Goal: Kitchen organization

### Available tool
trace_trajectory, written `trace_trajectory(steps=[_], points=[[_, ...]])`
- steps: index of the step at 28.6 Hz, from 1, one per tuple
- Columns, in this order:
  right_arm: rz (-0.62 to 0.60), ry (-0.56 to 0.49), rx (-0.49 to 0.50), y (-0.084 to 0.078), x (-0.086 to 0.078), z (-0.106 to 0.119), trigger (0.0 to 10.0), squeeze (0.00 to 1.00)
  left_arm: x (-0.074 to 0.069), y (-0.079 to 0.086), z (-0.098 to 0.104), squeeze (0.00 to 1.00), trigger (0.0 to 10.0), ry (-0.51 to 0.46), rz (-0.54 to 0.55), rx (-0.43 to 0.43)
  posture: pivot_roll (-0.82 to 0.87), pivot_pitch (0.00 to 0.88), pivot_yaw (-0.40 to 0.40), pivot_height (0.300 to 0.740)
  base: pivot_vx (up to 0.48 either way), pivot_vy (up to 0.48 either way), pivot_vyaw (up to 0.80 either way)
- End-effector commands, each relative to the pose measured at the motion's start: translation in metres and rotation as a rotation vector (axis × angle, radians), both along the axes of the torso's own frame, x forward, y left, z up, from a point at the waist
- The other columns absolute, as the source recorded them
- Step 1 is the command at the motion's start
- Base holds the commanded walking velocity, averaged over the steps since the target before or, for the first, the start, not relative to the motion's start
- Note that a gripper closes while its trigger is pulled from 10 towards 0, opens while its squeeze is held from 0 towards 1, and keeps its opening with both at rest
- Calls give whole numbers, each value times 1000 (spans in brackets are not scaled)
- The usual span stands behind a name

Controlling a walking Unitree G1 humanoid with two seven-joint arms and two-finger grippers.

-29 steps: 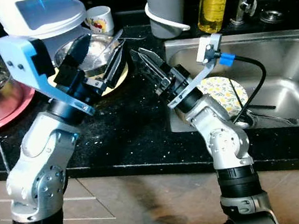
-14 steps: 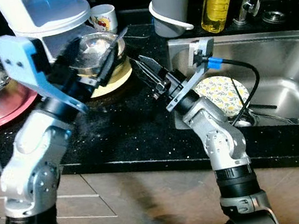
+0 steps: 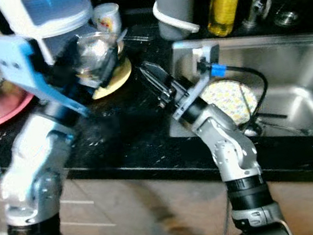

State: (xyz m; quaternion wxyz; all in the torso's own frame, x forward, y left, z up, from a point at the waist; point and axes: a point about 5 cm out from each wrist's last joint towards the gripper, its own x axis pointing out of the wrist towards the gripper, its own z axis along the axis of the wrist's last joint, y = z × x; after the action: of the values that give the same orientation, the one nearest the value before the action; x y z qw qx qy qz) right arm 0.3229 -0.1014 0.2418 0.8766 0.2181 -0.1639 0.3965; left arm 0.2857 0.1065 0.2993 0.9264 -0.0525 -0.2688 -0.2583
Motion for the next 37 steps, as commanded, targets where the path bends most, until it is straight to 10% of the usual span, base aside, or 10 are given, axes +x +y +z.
trace_trajectory(steps=[1, 8, 16, 25, 37], points=[[-2, 4, -9, 1, 0, -3, 10000, 0, -2, 2, 1, 0, 10000, -10, 7, -3, 97, 50, -33, 740, 0, 0, 0], [-90, 64, -61, -6, 7, -14, 10000, 0, 9, 20, 4, 0, 10000, -12, 137, 51, 98, 59, -30, 740, 0, 0, -114], [-140, 62, -111, -16, 7, -17, 10000, 0, 43, 64, 18, 0, 10000, -72, 500, 349, 88, 65, -28, 740, 0, 0, -300], [-139, 43, -161, -16, 2, -18, 10000, 0, 72, 93, 26, 0, 10000, -51, 658, 476, 75, 68, -18, 740, 0, 0, 0], [-76, -53, -280, -8, -14, -6, 10000, 0, 103, 119, 17, 0, 10000, 108, 628, 415, 47, 105, -26, 740, 0, 0, 0]])
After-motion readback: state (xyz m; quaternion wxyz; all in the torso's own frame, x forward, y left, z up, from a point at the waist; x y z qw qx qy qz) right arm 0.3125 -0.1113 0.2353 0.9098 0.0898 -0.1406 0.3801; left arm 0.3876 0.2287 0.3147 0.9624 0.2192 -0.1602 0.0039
